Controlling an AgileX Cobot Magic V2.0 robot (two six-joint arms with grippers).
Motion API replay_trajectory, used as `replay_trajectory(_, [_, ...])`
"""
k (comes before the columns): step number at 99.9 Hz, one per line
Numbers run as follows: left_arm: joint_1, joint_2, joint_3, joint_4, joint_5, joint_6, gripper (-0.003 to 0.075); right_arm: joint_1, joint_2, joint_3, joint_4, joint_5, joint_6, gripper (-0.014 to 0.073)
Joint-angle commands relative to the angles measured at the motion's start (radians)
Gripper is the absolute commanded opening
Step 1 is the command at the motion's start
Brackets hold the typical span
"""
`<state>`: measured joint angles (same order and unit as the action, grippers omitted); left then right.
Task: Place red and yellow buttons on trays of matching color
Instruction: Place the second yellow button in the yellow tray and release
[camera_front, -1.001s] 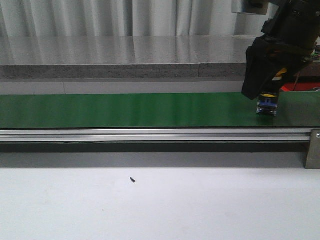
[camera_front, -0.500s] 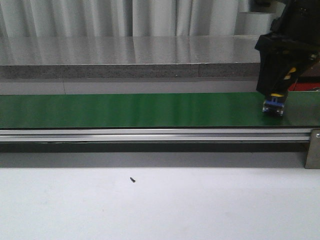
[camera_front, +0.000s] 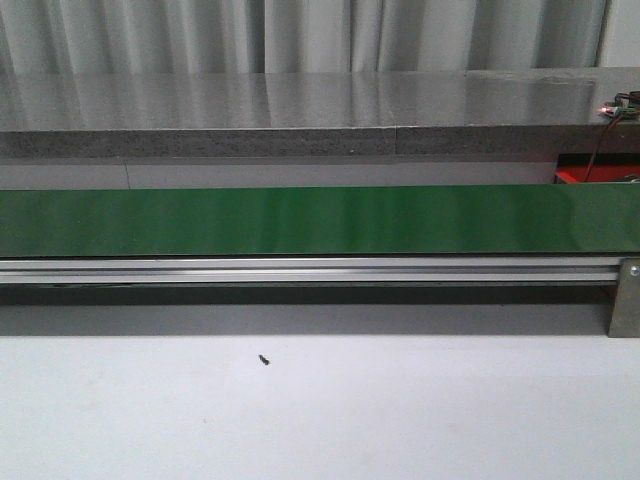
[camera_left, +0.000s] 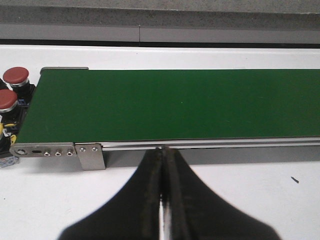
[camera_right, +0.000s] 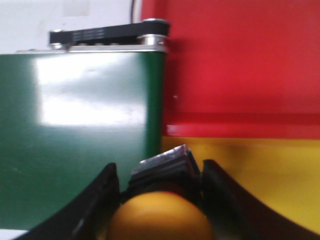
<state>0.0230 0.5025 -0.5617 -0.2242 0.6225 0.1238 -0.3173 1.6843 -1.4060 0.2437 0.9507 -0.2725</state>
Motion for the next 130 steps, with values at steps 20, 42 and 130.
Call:
replay_trajectory(20, [-0.007,0.004,-0.028,-0.015,-0.074,-0.002,-0.0020,-0.156,-0.050,-0.015,0.013,-0.060,0.047,0.0254])
replay_trajectory(42, [-0.007,0.004,-0.028,-0.015,-0.074,-0.002,-0.0020,-0.221,-0.050,0.132,0.013,-0.203,0.061,0.0254])
replay_trajectory(130, [-0.007,0.004,-0.028,-0.015,-0.074,-0.002,-0.0020,-0.229,0.066,0.224,0.004,-0.329,0.065,0.0547])
